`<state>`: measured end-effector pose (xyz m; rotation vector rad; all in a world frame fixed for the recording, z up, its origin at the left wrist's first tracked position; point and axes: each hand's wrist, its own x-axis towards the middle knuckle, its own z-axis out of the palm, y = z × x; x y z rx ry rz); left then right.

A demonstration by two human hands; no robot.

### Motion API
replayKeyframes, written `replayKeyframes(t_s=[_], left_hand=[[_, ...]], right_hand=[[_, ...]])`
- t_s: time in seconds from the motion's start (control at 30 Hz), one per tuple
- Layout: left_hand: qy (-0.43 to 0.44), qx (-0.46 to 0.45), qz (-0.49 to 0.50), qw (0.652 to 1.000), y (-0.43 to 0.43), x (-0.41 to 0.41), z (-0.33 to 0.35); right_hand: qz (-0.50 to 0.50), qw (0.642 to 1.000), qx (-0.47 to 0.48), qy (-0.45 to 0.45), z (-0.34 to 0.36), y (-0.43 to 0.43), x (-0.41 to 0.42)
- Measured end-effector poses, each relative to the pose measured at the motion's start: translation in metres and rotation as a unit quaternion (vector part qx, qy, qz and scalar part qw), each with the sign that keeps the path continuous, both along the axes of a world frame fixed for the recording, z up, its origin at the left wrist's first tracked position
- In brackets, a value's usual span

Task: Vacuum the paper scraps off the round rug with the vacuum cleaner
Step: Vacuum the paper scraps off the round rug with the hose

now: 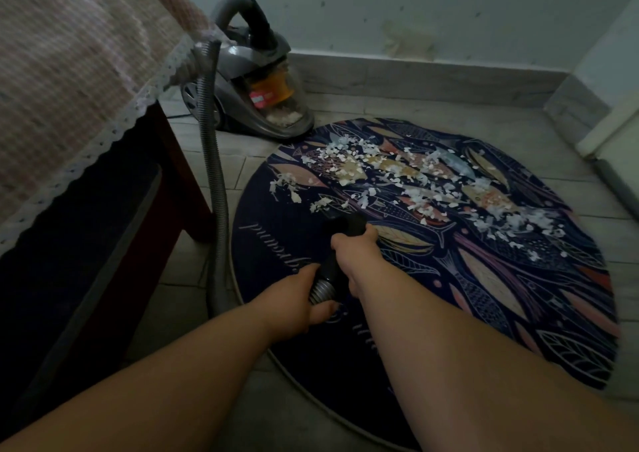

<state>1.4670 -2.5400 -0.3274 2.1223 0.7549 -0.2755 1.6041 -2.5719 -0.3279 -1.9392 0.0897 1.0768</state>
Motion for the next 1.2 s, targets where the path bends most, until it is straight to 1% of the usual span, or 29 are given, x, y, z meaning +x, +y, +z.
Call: replayKeyframes(t_s=[0.33, 0.53, 0.93, 1.2], left_hand=[[0.017, 0.013, -0.073, 0.997, -0.033, 0.051, -0.001], [0.025, 0.029, -0.097, 0.995, -0.042, 0.066, -0.001], [0.031, 0.04, -0.051, 0.997, -0.02, 0.056, -0.001], [0.029, 0.043, -0.05, 0.997, -0.014, 0.054, -0.004]], right_hand=[[-0.073, 0.997, 0.001, -0.009, -0.003, -0.047, 0.042], [-0.075, 0.997, 0.001, -0.025, -0.004, -0.066, 0.058], [-0.056, 0.997, 0.045, -0.002, -0.01, -0.038, 0.051], [-0.02, 0.999, 0.049, 0.005, -0.012, -0.028, 0.048]])
